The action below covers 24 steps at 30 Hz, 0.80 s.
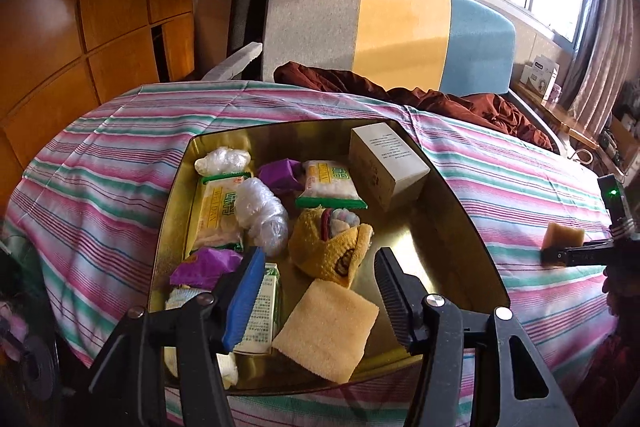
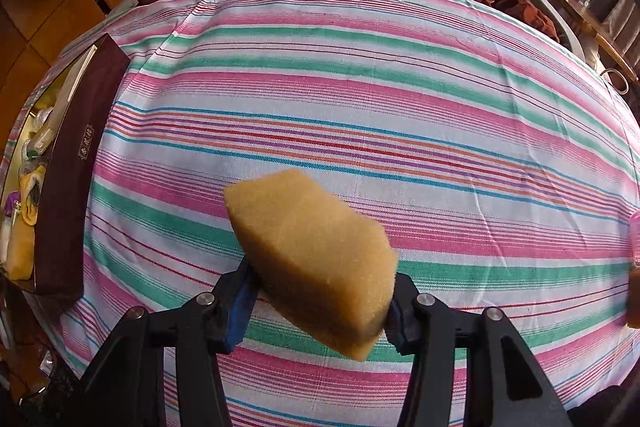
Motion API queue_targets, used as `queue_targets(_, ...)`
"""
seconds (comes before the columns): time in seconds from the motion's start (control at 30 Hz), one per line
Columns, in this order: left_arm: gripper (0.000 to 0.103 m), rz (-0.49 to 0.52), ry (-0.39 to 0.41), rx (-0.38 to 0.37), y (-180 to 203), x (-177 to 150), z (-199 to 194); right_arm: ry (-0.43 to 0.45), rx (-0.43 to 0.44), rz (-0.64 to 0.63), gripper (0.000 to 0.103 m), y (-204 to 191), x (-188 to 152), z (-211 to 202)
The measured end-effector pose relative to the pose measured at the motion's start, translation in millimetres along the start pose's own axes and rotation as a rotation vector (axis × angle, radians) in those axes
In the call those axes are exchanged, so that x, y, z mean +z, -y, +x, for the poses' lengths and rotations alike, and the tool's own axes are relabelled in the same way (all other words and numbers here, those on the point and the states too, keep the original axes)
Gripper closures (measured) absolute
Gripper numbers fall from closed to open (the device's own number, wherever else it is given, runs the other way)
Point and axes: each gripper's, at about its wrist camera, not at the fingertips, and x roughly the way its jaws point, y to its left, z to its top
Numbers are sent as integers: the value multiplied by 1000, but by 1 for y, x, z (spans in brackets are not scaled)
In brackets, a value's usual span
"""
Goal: Organize objects
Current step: 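Lower the yellow sponge into the tray and open the right gripper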
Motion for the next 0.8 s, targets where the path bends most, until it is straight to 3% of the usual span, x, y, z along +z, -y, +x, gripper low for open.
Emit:
queue_targets(0.17,45,-13,-13,2,-11,-13,-6,-3,-18,0,53,-10,-5,-3)
queue_targets(0.27,42,-29,-7,4,-19,-17,-11,-4,48,9,56,-23,-7,-9)
queue_targets(0.6,41,-118,16,45,-57,-20,-25,145,249,-207,56,-151,12,-68)
queue_targets(0.8,40,-145,18,49,-68,-23,-26,118,309,-346,56,-227,8,-59)
